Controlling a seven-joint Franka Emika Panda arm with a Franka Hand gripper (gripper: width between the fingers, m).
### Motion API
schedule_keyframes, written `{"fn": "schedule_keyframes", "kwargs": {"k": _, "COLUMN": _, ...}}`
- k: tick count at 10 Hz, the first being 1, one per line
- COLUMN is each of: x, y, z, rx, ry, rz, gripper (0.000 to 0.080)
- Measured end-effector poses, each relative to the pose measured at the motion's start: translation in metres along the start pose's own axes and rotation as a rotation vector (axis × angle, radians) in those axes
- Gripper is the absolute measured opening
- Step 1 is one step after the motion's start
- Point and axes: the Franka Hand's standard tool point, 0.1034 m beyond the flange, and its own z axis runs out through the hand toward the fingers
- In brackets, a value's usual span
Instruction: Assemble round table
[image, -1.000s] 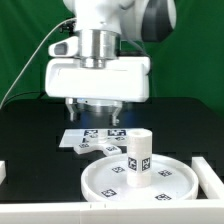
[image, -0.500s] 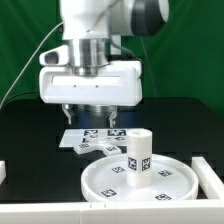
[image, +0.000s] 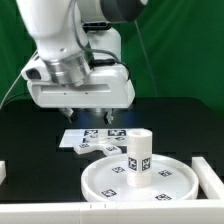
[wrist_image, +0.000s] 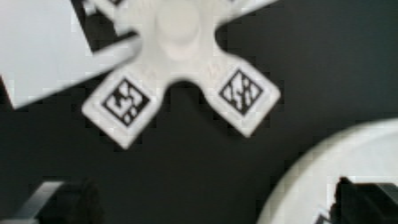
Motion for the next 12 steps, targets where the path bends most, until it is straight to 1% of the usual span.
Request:
{"fn": "schedule_keyframes", "kwargs": {"k": 1, "x": 0.002, "y": 0.001, "z": 0.001, "rx": -0.002, "ry": -0.035, "rz": 0.007, "gripper": 0.0649}}
{"fn": "schedule_keyframes", "kwargs": {"k": 2, "x": -0.008, "y": 0.005, "z": 0.009, "rx": 0.009, "ry": -0.151, "rz": 0.042, "gripper": 0.0649}}
{"fn": "schedule_keyframes", "kwargs": {"k": 3, "x": -0.01, "y": 0.009, "z": 0.016, "rx": 0.004, "ry": -0.252, "rz": 0.071, "gripper": 0.0649}}
{"fn": "schedule_keyframes", "kwargs": {"k": 4, "x": -0.013, "y": 0.008, "z": 0.019, "rx": 0.0, "ry": -0.345, "rz": 0.09, "gripper": 0.0649}}
{"fn": "schedule_keyframes", "kwargs": {"k": 5, "x": -0.015, "y": 0.009, "z": 0.019, "rx": -0.009, "ry": -0.407, "rz": 0.099, "gripper": 0.0649}}
{"fn": "schedule_keyframes", "kwargs": {"k": 6, "x": -0.014, "y": 0.013, "z": 0.021, "rx": -0.011, "ry": -0.456, "rz": 0.11, "gripper": 0.0649}}
{"fn": "schedule_keyframes", "kwargs": {"k": 8, "x": -0.011, "y": 0.014, "z": 0.024, "rx": -0.019, "ry": -0.445, "rz": 0.089, "gripper": 0.0649}}
{"fn": "schedule_keyframes", "kwargs": {"k": 10, "x": -0.013, "y": 0.005, "z": 0.04, "rx": -0.012, "ry": -0.463, "rz": -0.015, "gripper": 0.0649}}
{"fn": "schedule_keyframes", "kwargs": {"k": 12, "x": -0.016, "y": -0.007, "z": 0.042, "rx": -0.048, "ry": -0.463, "rz": -0.086, "gripper": 0.0649}}
